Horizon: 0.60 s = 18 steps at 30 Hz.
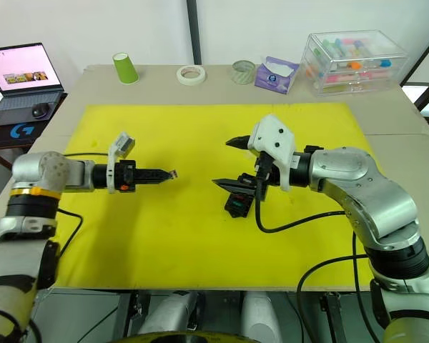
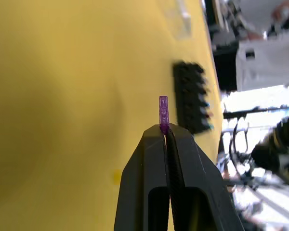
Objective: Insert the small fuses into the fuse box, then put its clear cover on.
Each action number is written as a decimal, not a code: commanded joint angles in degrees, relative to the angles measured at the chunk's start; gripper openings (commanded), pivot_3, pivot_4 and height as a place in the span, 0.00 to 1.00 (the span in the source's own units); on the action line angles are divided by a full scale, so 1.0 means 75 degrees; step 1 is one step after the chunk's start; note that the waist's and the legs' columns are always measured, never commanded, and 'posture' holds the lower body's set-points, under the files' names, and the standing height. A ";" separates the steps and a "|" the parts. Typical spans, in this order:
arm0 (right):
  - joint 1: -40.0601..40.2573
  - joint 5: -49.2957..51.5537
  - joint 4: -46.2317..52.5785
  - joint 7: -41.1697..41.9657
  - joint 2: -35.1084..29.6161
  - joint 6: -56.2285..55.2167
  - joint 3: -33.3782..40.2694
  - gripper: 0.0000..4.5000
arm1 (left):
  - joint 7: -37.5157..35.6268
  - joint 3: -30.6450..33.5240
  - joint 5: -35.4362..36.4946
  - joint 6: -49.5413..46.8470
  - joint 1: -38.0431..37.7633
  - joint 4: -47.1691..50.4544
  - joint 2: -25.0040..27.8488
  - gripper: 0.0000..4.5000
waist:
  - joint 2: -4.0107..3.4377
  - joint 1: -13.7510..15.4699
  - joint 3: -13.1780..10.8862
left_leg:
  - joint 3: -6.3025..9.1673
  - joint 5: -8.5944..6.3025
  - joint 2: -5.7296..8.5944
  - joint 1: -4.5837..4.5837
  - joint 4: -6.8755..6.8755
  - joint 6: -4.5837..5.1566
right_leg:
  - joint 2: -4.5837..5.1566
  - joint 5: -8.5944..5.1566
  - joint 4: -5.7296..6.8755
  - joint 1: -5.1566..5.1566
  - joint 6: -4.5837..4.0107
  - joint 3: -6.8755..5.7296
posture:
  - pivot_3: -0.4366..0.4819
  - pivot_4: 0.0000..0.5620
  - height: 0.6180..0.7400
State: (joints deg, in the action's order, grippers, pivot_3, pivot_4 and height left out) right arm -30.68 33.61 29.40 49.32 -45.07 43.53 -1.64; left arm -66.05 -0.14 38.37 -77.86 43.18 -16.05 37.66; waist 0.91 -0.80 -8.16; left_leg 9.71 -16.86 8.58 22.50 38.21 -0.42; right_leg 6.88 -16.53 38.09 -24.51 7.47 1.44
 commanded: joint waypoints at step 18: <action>-0.1320 0.0245 0.0313 -0.0104 -0.0109 0.1822 -0.1278 0.79 | -0.1345 -0.1802 -0.2322 0.7065 -0.0505 0.2615 0.0025 0.00 | 0.0000 0.0025 -0.0002 | -0.0006 0.0000 -0.0005 0.0001 -0.0002 0.0001 | 0.0003 0.0000 -0.0020 0.0007 -0.0001 -0.0002 | 0.48 0.27 1.00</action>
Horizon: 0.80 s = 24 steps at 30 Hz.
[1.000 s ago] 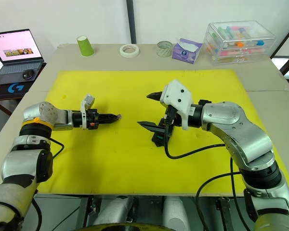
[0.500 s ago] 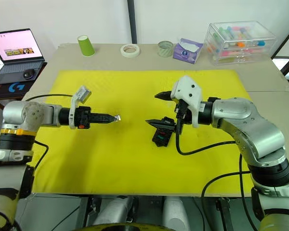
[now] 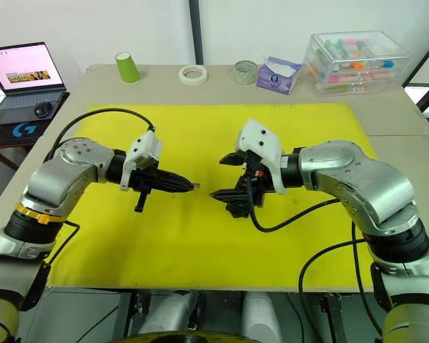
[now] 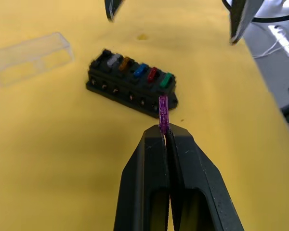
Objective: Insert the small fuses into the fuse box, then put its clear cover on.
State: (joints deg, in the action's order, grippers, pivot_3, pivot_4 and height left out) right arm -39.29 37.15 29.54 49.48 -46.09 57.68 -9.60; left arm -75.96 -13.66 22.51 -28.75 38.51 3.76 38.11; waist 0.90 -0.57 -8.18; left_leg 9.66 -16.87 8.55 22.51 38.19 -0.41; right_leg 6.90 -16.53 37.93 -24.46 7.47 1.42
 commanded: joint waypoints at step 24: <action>-0.0398 -0.1319 0.0072 -0.0218 0.0331 -0.0334 -0.1002 0.44 | 0.0186 -0.0115 -0.0669 0.0770 0.0087 -0.0136 -0.0317 0.00 | 0.0001 -0.0012 -0.0001 | 0.0000 0.0000 0.0000 0.0001 0.0001 0.0000 | -0.0003 0.0000 0.0003 -0.0002 0.0000 -0.0001 | 0.48 0.27 1.00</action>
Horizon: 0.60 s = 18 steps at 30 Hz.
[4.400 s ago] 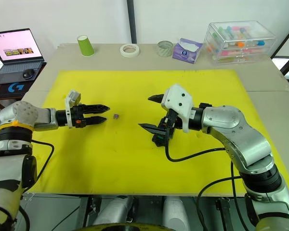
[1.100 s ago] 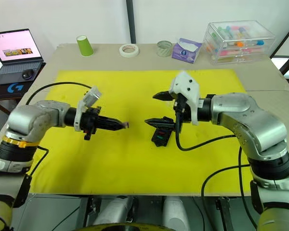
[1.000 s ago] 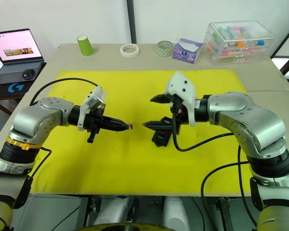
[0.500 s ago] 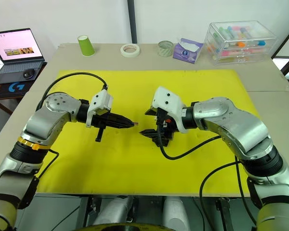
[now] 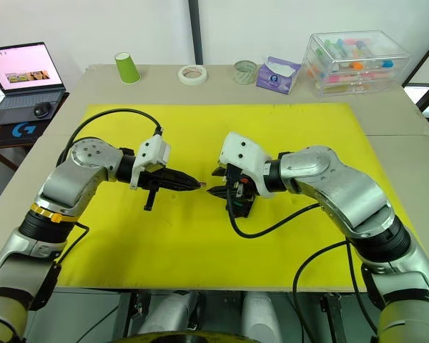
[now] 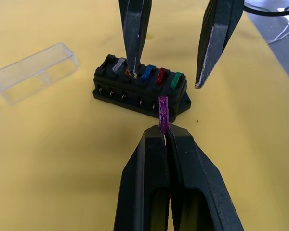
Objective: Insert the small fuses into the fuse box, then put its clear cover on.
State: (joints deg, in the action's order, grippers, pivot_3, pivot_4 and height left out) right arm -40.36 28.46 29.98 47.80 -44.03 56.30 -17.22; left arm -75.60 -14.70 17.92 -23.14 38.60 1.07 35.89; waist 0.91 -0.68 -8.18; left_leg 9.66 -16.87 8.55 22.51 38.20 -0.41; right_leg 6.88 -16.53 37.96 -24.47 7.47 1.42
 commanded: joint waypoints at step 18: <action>-0.0350 -0.0523 -0.0149 0.0154 0.0264 -0.0253 -0.0163 0.18 | 0.0189 0.0003 -0.0190 0.0064 0.0052 0.0410 -0.0002 0.00 | 0.0000 0.0002 0.0000 | 0.0000 0.0000 0.0000 0.0000 0.0000 0.0000 | -0.0001 0.0000 0.0000 0.0000 0.0000 0.0000 | 0.48 0.27 1.00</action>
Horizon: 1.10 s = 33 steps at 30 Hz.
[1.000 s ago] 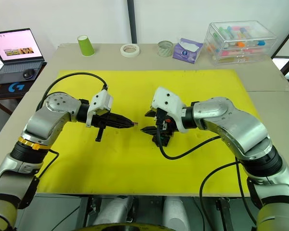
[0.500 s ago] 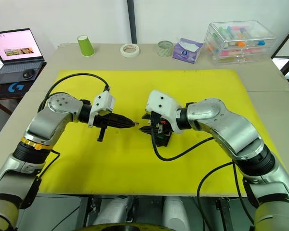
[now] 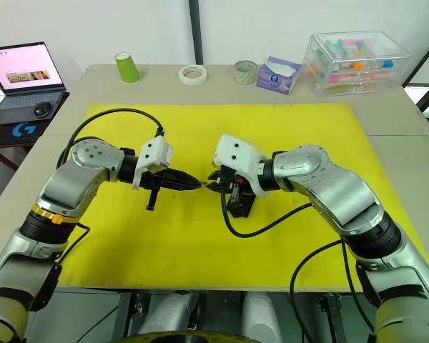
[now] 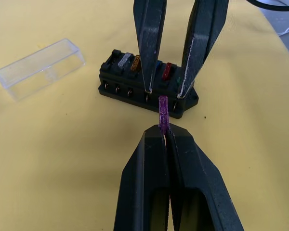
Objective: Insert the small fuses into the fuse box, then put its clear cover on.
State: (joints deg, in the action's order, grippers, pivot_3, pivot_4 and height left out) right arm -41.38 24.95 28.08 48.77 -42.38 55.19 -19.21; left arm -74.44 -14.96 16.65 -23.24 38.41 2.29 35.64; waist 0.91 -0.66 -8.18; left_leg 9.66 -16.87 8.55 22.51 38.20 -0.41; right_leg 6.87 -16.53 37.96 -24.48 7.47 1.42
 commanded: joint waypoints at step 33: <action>-0.0168 -0.0419 -0.0078 0.0229 0.0269 -0.0210 -0.0168 0.00 | 0.0026 -0.0044 -0.0154 0.0046 0.0083 0.0581 -0.0008 0.00 | 0.0000 -0.0003 0.0000 | 0.0001 0.0000 0.0000 0.0000 0.0000 0.0000 | -0.0001 0.0000 0.0000 0.0000 0.0000 0.0000 | 0.48 0.27 1.00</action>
State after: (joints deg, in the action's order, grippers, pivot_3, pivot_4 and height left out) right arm -41.43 21.73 26.58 50.14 -40.51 54.51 -21.51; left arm -74.25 -15.19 15.21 -23.21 38.22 4.79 35.47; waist 0.91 -0.68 -8.18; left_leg 9.67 -16.87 8.55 22.51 38.20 -0.41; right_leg 6.87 -16.53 37.96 -24.48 7.47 1.42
